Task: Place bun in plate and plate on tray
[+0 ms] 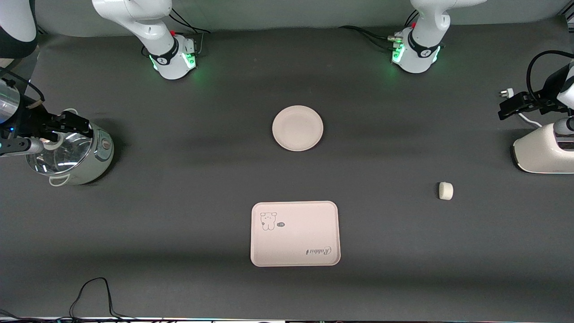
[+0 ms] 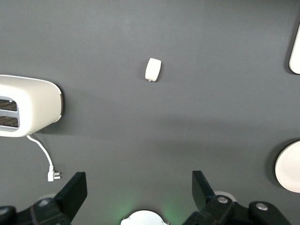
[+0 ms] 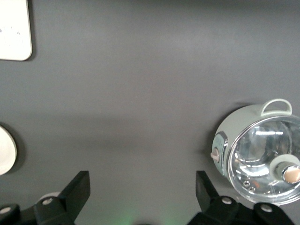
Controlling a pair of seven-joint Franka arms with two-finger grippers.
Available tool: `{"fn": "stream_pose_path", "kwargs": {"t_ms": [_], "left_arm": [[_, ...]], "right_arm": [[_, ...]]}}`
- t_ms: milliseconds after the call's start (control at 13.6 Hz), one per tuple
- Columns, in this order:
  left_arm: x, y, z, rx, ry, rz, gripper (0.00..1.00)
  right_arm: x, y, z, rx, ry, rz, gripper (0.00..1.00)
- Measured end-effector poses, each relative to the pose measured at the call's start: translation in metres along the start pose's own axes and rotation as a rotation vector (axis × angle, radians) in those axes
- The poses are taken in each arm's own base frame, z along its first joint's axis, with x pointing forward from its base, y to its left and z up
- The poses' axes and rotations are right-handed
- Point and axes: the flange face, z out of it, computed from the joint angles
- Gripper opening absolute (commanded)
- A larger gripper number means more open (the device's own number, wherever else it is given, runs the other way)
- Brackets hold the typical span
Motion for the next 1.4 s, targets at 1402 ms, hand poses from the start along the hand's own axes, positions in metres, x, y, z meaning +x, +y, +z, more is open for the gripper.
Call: {"fn": "stream_pose_path", "kwargs": {"t_ms": [1402], "left_arm": [[0.012,0.003,0.076,-0.005,-0.033,0.01,1.0]], "right_arm": [[-0.008,0.02,-0.005,-0.006,-0.007,0.082,1.0]]}}
